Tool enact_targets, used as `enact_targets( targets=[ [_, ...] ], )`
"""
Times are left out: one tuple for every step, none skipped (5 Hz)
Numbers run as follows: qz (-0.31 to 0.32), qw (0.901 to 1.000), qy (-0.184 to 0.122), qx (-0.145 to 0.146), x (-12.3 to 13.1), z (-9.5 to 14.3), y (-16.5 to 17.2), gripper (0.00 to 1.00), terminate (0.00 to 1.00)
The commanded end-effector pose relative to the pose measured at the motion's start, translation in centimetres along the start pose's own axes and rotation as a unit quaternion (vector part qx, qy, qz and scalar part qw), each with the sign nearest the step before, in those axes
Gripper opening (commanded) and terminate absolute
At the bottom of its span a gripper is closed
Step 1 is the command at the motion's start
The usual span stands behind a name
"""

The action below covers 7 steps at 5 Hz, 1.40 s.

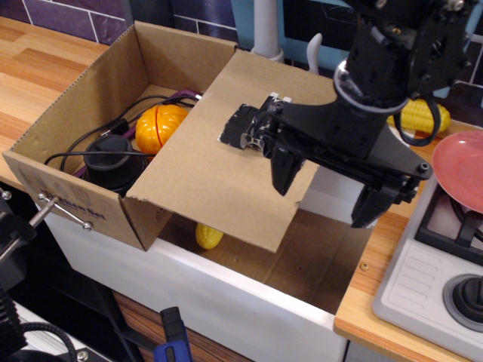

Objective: Close brown1fbox flap

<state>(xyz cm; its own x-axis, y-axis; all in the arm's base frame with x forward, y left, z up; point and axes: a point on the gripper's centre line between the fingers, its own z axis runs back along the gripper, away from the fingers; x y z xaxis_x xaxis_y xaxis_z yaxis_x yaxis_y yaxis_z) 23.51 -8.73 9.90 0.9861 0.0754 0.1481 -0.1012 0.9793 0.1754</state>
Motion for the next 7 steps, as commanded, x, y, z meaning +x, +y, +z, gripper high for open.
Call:
enact_targets(
  targets=[
    [0.0, 1.0, 0.0, 0.0, 0.0, 0.0, 0.0, 1.0, 0.0],
    [0.004, 0.9994, -0.003, 0.034, -0.1, -0.5, -2.4, 1.0, 0.0],
    [0.013, 0.9972, -0.024, 0.07, 0.6, -1.3, -3.9, 1.0, 0.0],
    [0.02, 0.9972, -0.026, 0.067, 1.5, -2.4, -4.1, 1.0, 0.0],
    [0.018, 0.9969, -0.032, 0.069, 1.5, -4.5, -3.4, 1.0, 0.0],
    [0.015, 0.9982, -0.031, 0.049, 1.4, -6.0, -2.5, 1.0, 0.0],
    [0.017, 0.9978, -0.033, 0.054, 1.0, -6.5, -2.3, 1.0, 0.0]
  ],
)
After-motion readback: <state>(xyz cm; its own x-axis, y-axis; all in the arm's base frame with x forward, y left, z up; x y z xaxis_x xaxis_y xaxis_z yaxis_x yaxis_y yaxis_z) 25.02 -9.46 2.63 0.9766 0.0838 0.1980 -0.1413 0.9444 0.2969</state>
